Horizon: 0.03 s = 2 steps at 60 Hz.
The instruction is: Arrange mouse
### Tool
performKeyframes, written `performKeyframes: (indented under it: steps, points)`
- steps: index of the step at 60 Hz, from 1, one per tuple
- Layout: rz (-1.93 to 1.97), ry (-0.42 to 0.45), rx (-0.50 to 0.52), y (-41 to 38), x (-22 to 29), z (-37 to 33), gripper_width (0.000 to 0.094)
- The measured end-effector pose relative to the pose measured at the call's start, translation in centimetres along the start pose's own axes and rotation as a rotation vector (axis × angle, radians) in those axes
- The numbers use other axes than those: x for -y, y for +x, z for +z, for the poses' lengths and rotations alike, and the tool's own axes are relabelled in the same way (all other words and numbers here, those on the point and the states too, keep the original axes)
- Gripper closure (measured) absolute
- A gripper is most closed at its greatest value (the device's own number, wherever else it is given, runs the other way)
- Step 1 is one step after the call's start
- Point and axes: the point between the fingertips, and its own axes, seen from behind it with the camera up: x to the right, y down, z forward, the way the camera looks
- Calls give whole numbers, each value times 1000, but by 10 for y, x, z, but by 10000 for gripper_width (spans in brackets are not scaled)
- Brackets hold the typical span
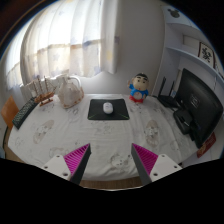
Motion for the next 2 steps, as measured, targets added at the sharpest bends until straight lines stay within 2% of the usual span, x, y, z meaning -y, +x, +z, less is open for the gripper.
performKeyframes:
  steps: [2]
  points:
    - [2,-4,7,-2,-3,-4,92]
